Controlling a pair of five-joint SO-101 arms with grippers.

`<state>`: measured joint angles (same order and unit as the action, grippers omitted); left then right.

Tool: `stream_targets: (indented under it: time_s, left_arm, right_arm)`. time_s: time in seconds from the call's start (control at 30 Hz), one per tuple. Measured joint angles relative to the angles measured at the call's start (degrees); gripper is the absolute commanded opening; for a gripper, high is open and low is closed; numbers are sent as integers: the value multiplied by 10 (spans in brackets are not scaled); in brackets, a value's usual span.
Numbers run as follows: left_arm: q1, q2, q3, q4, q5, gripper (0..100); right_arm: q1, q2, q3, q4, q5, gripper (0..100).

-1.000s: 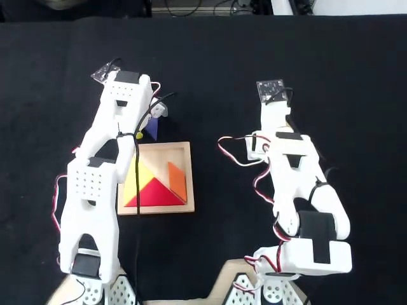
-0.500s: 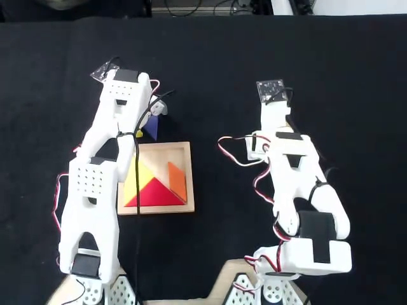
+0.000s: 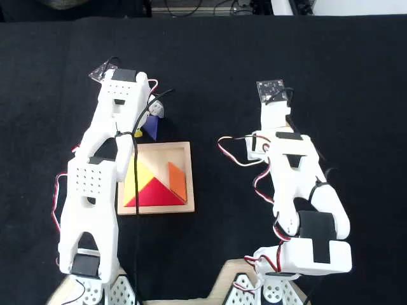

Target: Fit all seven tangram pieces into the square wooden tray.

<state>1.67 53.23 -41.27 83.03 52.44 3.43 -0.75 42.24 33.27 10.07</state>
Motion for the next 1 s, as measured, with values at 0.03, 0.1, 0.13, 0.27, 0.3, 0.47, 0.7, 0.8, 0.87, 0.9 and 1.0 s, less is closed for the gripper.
stream_targets:
  time_s: [0.03, 0.1, 0.13, 0.27, 0.3, 0.47, 0.7, 0.8, 0.87, 0.9, 1.0]
  left_arm:
    - [0, 0, 0, 0, 0, 268]
    - [0, 0, 0, 0, 0, 265]
    - [0, 0, -1, 0, 0, 264]
    - [-1, 0, -1, 0, 0, 263]
    - [-1, 0, -1, 0, 0, 263]
    - [-1, 0, -1, 0, -1, 263]
    - [-1, 0, -1, 0, -1, 151]
    - [-1, 0, -4, -6, -4, 74]
    - [-1, 0, -10, -6, -4, 68]
    - [-1, 0, -11, -6, -4, 68]
    - [-1, 1, -11, -6, -4, 66]
  right_arm:
    - [0, 0, 0, 0, 0, 11]
    - [0, 0, 0, 0, 0, 11]
    - [0, 0, 0, 0, 0, 11]
    - [0, 0, 0, 0, 0, 11]
    - [0, 0, 0, 0, 0, 11]
    - [0, 0, 0, 0, 0, 11]
    - [0, 0, 0, 0, 0, 11]
    - [0, 0, 0, 0, 0, 11]
    - [0, 0, 0, 0, 0, 11]
    - [0, 0, 0, 0, 0, 11]
    - [0, 0, 0, 0, 0, 11]
